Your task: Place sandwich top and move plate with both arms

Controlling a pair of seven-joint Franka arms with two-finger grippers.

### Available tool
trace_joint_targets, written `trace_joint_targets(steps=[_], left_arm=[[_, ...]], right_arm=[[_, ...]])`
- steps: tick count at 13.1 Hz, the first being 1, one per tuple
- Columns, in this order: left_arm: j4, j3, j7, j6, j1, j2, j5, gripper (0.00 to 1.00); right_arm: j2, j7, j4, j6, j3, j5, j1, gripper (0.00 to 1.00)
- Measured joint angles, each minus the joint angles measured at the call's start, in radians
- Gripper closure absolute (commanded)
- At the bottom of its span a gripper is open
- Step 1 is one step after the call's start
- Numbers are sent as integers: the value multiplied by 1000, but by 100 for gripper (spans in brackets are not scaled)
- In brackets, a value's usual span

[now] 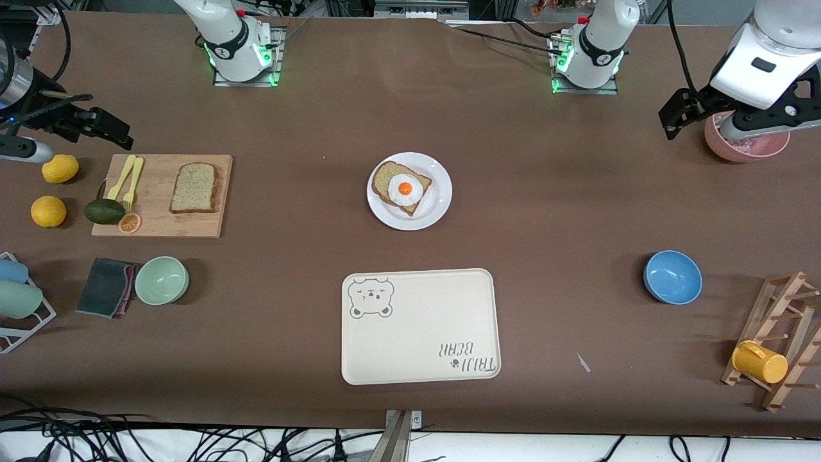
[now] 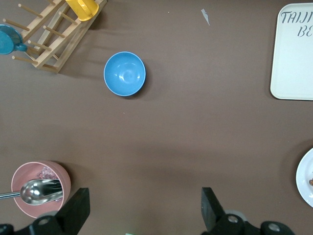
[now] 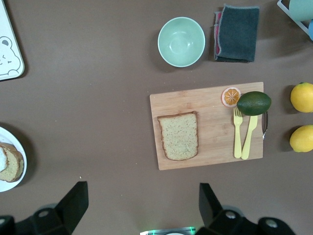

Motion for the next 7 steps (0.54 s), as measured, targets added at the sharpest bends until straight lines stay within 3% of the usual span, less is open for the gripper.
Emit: trace_joint_targets(steps=[4, 7], left_arm=[[1, 28, 0, -5, 20, 0, -80, 0], [3, 48, 12, -28, 104, -1, -154, 0]], right_arm=[[0, -1, 0, -1, 0, 0, 0, 0], [0, -1, 0, -1, 0, 0, 0, 0]])
